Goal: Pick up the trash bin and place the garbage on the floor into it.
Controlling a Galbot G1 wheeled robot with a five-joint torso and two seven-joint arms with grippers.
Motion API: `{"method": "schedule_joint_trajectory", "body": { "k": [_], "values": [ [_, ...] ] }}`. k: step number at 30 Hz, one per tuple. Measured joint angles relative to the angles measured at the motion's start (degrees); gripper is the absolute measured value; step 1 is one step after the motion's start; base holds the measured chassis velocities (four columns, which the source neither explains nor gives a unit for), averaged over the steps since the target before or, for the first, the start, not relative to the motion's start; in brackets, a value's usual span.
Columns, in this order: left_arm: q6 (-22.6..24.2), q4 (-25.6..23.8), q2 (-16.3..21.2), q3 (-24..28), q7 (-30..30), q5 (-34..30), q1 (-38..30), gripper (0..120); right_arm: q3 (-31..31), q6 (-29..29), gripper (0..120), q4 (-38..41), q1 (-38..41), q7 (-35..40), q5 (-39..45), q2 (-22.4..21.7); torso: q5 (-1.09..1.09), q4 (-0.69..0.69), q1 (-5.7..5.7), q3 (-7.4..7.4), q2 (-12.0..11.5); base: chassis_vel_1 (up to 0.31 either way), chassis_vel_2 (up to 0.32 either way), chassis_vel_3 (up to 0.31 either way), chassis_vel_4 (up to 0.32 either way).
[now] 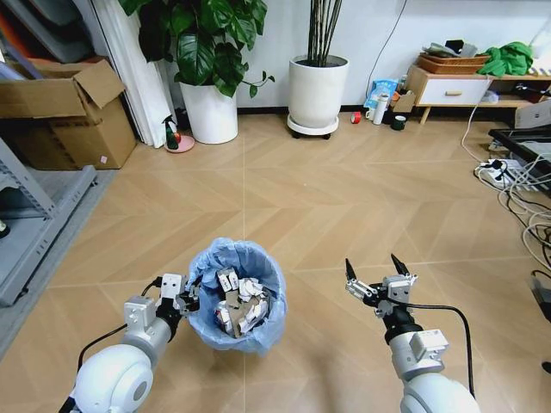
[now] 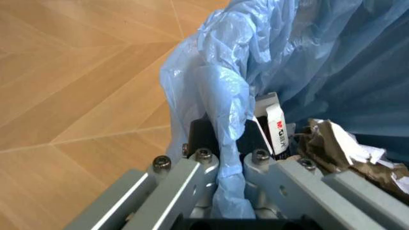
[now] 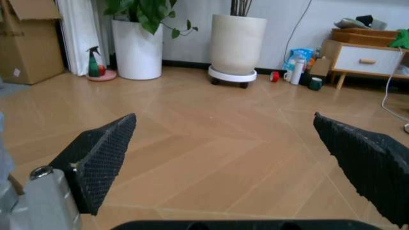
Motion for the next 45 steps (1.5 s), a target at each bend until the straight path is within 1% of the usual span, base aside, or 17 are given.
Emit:
{"method": "schedule_joint_trajectory", "body": {
  "k": [2, 5, 8, 16, 38, 40, 41, 42, 43, 45],
  "values": [
    [-0.04, 0.0, -0.08, 0.18, 0.02, 0.08, -0.02, 0, 0.0, 0.32, 100, 0.01, -0.17, -0.07, -0.02, 0.03, -0.03, 0.0, 0.0, 0.0, 0.0, 0.153, -0.172, -0.166, 0.15],
    [-0.09, 0.0, -0.2, 0.3, 0.07, 0.27, 0.04, 0, 0.01, 0.58, 100, 0.01, -0.29, -0.3, 0.01, 0.04, 0.01, 0.0, -0.01, -0.01, 0.0, 0.146, -0.148, -0.144, 0.137],
    [-0.19, 0.0, -0.36, 0.34, 0.19, 0.45, 0.12, 0, 0.02, 0.7, 100, 0.03, -0.5, -0.55, 0.02, 0.0, -0.02, -0.01, -0.02, -0.01, 0.0, 0.089, -0.097, -0.103, 0.075],
    [-0.3, -0.17, -0.86, 0.32, 0.24, 0.74, 0.2, 0, -0.3, 0.39, 100, 0.09, -1.04, -0.72, 0.13, -0.18, -0.02, -0.01, 0.01, 0.01, 0.0, -0.027, 0.019, 0.016, -0.014],
    [-0.49, -0.27, -0.72, 0.31, 0.02, 0.95, 0.65, 0, -0.41, 0.32, 100, -0.16, -1.45, -0.89, -0.2, 0.74, -0.02, 0.0, 0.0, 0.0, 0.0, 0.0, 0.0, 0.0, 0.0],
    [-0.5, -0.27, -0.71, 0.31, -0.41, 0.93, 0.72, 0, -0.42, 0.36, 100, -0.16, -1.56, -0.91, -0.33, 0.82, -0.02, 0.0, 0.0, 0.0, 0.0, -0.051, -0.048, 0.051, 0.043],
    [-0.5, -0.26, -0.73, 0.34, -1.44, 0.91, 0.72, 0, -0.41, 0.62, 100, -0.19, -1.58, -0.96, -0.39, 0.88, -0.02, -0.01, 0.0, 0.0, 0.0, -0.068, -0.07, 0.074, 0.051],
    [-0.43, 0.05, -0.88, 0.4, -3.75, 0.79, 0.66, 0, -0.37, 1.12, 100, -0.3, -1.58, -1.16, -0.51, 0.93, 0.0, -0.01, 0.0, 0.0, 0.0, -0.068, -0.077, 0.075, 0.069],
    [-0.43, 0.05, -0.88, 0.4, -3.75, 0.79, 0.66, 0, -0.37, 1.12, 100, -0.3, -1.58, -1.16, -0.51, 0.93, 0.0, -0.01, 0.0, 0.0, 0.0, -0.068, -0.077, 0.075, 0.069],
    [-0.24, 0.69, -1.12, 0.4, -6.5, 0.54, 0.59, 0, -0.25, 1.73, 100, -0.45, -1.58, -1.51, -0.72, 1.0, -0.01, 0.0, 0.0, 0.0, 0.0, -0.081, -0.076, 0.049, 0.08]
  ]
}}
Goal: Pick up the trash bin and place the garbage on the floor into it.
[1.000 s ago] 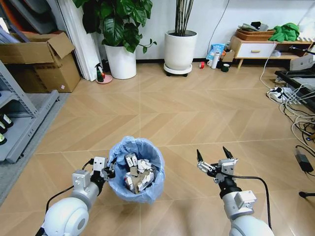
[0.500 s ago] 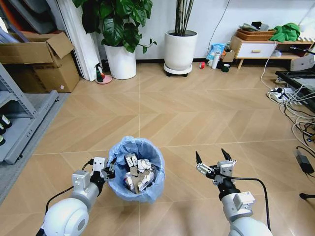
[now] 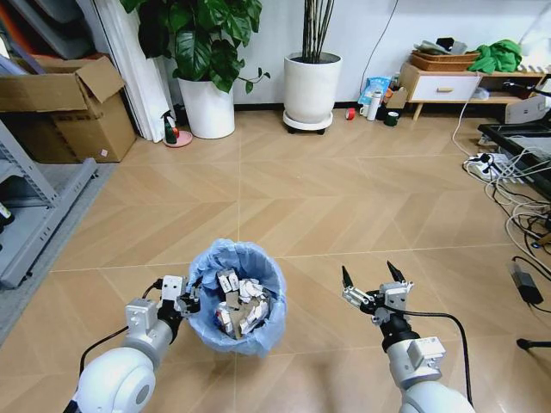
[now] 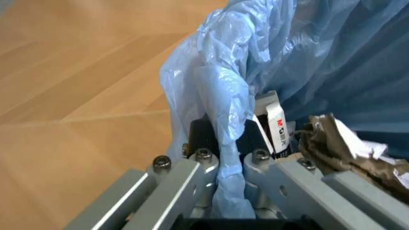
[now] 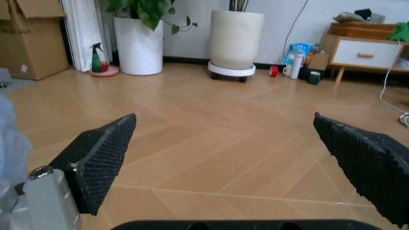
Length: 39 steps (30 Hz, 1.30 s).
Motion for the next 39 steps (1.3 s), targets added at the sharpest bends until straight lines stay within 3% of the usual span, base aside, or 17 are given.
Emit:
{"method": "schedule_joint_trajectory", "body": {
  "k": [6, 9, 14, 22, 39],
  "values": [
    [2.17, 2.89, -1.3, -0.52, -12.17, -4.69, -0.02, 0, 0.1, 0.82, 100, -0.34, -0.15, -0.27, -0.66, 0.52, -0.01, 0.0, 0.0, 0.0, 0.0, -0.027, -0.033, 0.015, 0.029],
    [2.18, 3.8, -1.62, -0.66, -14.93, -6.18, -0.16, 0, 0.1, 0.93, 100, -0.38, -0.16, -0.29, -0.73, 0.56, -0.01, 0.0, 0.0, 0.0, 0.0, 0.0, 0.0, 0.0, 0.0],
    [1.07, 7.66, -2.57, -0.66, -24.43, -12.86, -2.39, 0, 0.15, 1.08, 100, -0.47, -0.15, -0.32, -0.77, 0.48, -0.01, 0.01, 0.0, 0.0, 0.0, 0.0, 0.0, 0.0, 0.0],
    [-0.61, 11.05, -3.45, 0.38, -27.75, -17.56, -4.9, 0, 0.3, 1.29, 100, -0.67, -0.19, -0.32, -0.78, 0.58, 0.0, 0.0, 0.0, 0.0, 0.0, 0.0, 0.0, 0.0, 0.0],
    [-3.28, 15.71, -3.8, 1.76, -27.31, -17.44, -7.77, 0, 0.88, 1.92, 100, -1.23, 0.25, -0.32, -0.76, 0.96, 0.0, 0.0, 0.0, 0.0, 0.0, 0.0, 0.0, 0.0, 0.0]
  ]
}}
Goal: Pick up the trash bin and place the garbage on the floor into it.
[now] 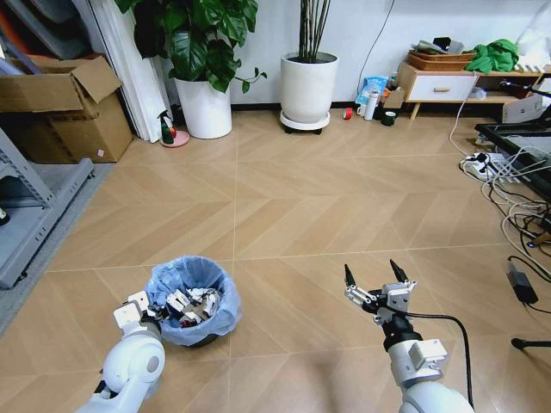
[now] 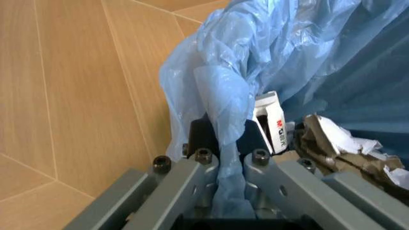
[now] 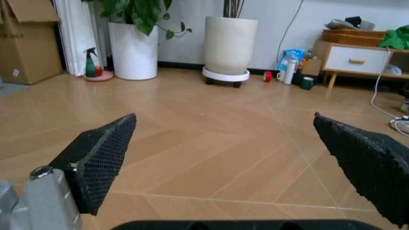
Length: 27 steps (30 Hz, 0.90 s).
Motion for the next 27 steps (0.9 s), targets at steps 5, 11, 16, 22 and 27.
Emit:
{"method": "schedule_joint_trajectory", "body": {
  "k": [5, 11, 16, 22, 27],
  "values": [
    [0.27, 0.95, 0.03, 0.35, -0.08, -0.03, -0.64, 0, 0.01, 0.2, 100, -0.35, 0.29, 0.0, 0.03, 0.25, 0.0, 0.0, 0.0, 0.0, 0.0, 0.0, 0.0, 0.0, 0.0],
    [0.3, 1.56, 0.02, 0.71, -0.03, -0.19, -1.03, 9, 0.0, 0.36, 100, -0.57, 0.52, 0.0, 0.09, 0.32, 0.01, 0.0, 0.0, 0.0, 0.0, 0.0, 0.0, 0.0, 0.0],
    [0.07, 1.57, 0.05, 1.1, -0.02, -0.15, -1.28, 22, 0.08, 0.39, 100, -0.65, 0.84, 0.0, 0.23, 0.17, 0.01, 0.0, 0.0, 0.0, 0.0, 0.0, 0.0, 0.0, 0.0],
    [-1.91, 1.06, 0.12, 1.21, 0.62, -0.01, -1.46, 45, 0.13, 0.41, 100, -0.69, 1.14, -0.01, 0.46, 0.09, 0.0, 0.0, 0.0, 0.0, 0.0, 0.0, 0.0, 0.0, 0.0],
    [-5.27, 0.63, 0.24, 1.19, 0.4, 3.53, -1.85, 65, 0.04, 0.5, 100, -0.7, 1.24, -0.01, 0.54, 0.17, 0.0, -0.01, 0.0, 0.0, 0.0, 0.0, 0.0, 0.0, 0.0]
  ]
}}
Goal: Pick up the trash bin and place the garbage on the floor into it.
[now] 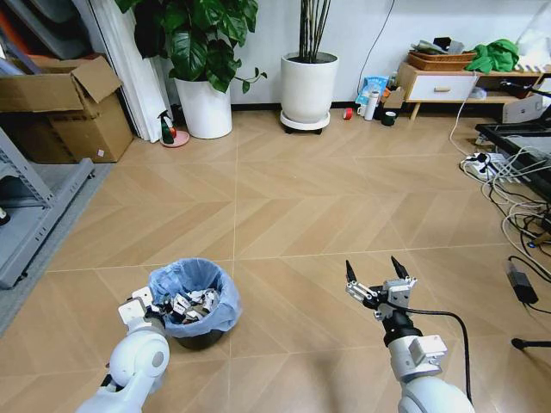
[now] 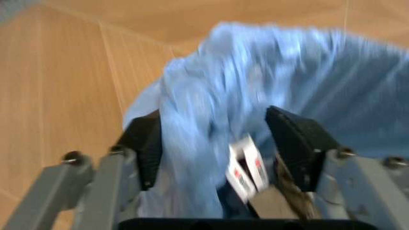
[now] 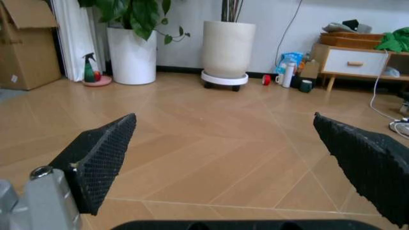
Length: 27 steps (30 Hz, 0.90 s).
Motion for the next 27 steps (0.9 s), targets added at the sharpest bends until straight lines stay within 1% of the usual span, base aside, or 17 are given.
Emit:
{"method": "schedule_joint_trajectory", "body": {
  "k": [1, 5, 7, 8, 9, 12, 13, 14, 15, 16, 18, 19, 20, 23, 24, 25, 27],
  "values": [
    [0.0, 0.0, 0.0, 0.0, 0.0, 0.0, 0.0, 65, 0.0, 0.0, 100, 0.0, 0.0, 0.0, 0.0, 0.0, 0.0, 0.0, 0.0, 0.0, 0.0, 0.0, 0.0, 0.0, 0.0],
    [-1.67, -1.3, 0.46, -0.67, -0.88, 1.06, 0.24, 86, 0.15, 0.05, 100, 0.22, 0.01, 0.01, 0.04, 0.18, 0.0, 0.0, 0.0, 0.0, 0.0, 0.0, 0.0, 0.0, 0.0],
    [-2.01, -1.58, 0.61, -0.82, -0.85, 1.21, 0.39, 87, 0.24, 0.04, 100, 0.3, 0.03, 0.04, 0.06, 0.22, 0.0, 0.0, 0.0, 0.0, 0.0, 0.0, 0.0, 0.0, 0.0],
    [-2.59, -2.02, 0.87, -0.98, -0.65, 1.44, 0.62, 95, 0.42, -0.06, 100, 0.42, 0.15, 0.12, 0.1, 0.25, 0.0, 0.0, 0.0, 0.0, 0.0, 0.0, 0.0, 0.0, 0.0],
    [-3.05, -2.39, 1.01, -1.15, -0.17, 1.86, 0.85, 97, 0.61, -0.25, 100, 0.55, 0.21, 0.17, 0.16, 0.27, 0.0, 0.0, 0.0, 0.0, 0.0, 0.0, 0.0, 0.0, 0.0],
    [-3.57, -2.73, 1.08, -1.38, 0.77, 2.56, 1.13, 99, 0.88, -0.58, 100, 0.73, 0.3, 0.27, 0.29, 0.35, 0.0, 0.0, 0.0, 0.0, 0.0, 0.0, 0.0, 0.0, 0.0],
    [-4.27, -3.2, 1.16, -1.79, 2.41, 3.94, 1.58, 100, 1.18, -1.05, 100, 0.95, 0.39, 0.59, 0.52, 0.47, -0.01, 0.0, 0.0, 0.0, 0.0, 0.0, 0.0, 0.0, 0.0],
    [-7.3, -5.05, 1.61, -3.99, 11.16, 11.21, 4.13, 100, 2.73, -3.66, 100, 2.02, 0.53, 2.04, 1.73, 0.99, 0.0, 0.0, 0.0, 0.0, 0.0, 0.0, 0.0, 0.0, 0.0],
    [-8.51, -6.07, 1.65, -5.32, 14.48, 14.4, 5.58, 100, 3.76, -5.09, 100, 2.58, 0.41, 2.94, 2.19, 1.29, 0.0, 0.0, 0.0, 0.0, 0.0, 0.0, 0.0, 0.0, 0.0],
    [-8.51, -6.07, 1.65, -5.32, 14.48, 14.4, 5.58, 100, 3.76, -5.09, 100, 2.58, 0.41, 2.94, 2.19, 1.29, 0.0, 0.0, 0.0, 0.0, 0.0, 0.0, 0.0, 0.0, 0.0],
    [-10.13, -8.84, 1.22, -8.3, 18.9, 20.11, 8.86, 100, 6.22, -7.15, 100, 3.38, -0.13, 4.27, 2.43, 1.97, 0.0, -0.01, 0.0, 0.0, 0.0, 0.0, 0.0, 0.0, 0.0],
    [-10.44, -9.73, 0.88, -9.36, 19.96, 22.06, 10.05, 100, 7.05, -7.66, 100, 3.54, -0.33, 4.7, 2.39, 2.24, 0.0, 0.0, 0.0, 0.0, 0.0, 0.0, 0.0, 0.0, 0.0],
    [-10.44, -9.73, 0.88, -9.36, 19.96, 22.06, 10.05, 100, 7.05, -7.66, 100, 3.54, -0.33, 4.7, 2.39, 2.24, 0.0, 0.0, 0.0, 0.0, 0.0, 0.0, 0.0, 0.0, 0.0],
    [-11.84, -12.18, -1.3, -14.13, 25.37, 30.29, 14.57, 100, 9.93, -8.89, 100, 3.76, -1.13, 6.05, 1.79, 3.41, 0.0, 0.0, 0.0, 0.0, 0.0, 0.0, 0.0, 0.0, 0.0],
    [-12.71, -13.23, -2.89, -17.17, 28.86, 34.01, 17.3, 100, 11.85, -9.06, 100, 3.76, -1.82, 6.23, 1.11, 4.17, 0.01, 0.01, 0.0, 0.0, 0.0, 0.0, 0.0, 0.0, 0.0],
    [-12.71, -13.23, -2.89, -17.17, 28.86, 34.01, 17.3, 100, 11.85, -9.06, 100, 3.76, -1.82, 6.23, 1.11, 4.17, 0.01, 0.01, 0.0, 0.0, 0.0, 0.0, 0.0, 0.0, 0.0],
    [-13.02, -14.84, -4.51, -19.81, 31.81, 35.46, 20.44, 100, 14.39, -8.47, 100, 3.52, -2.51, 5.55, 0.08, 5.15, 0.0, 0.01, 0.0, -0.01, 0.0, 0.0, 0.0, 0.0, 0.0]
  ]
}}
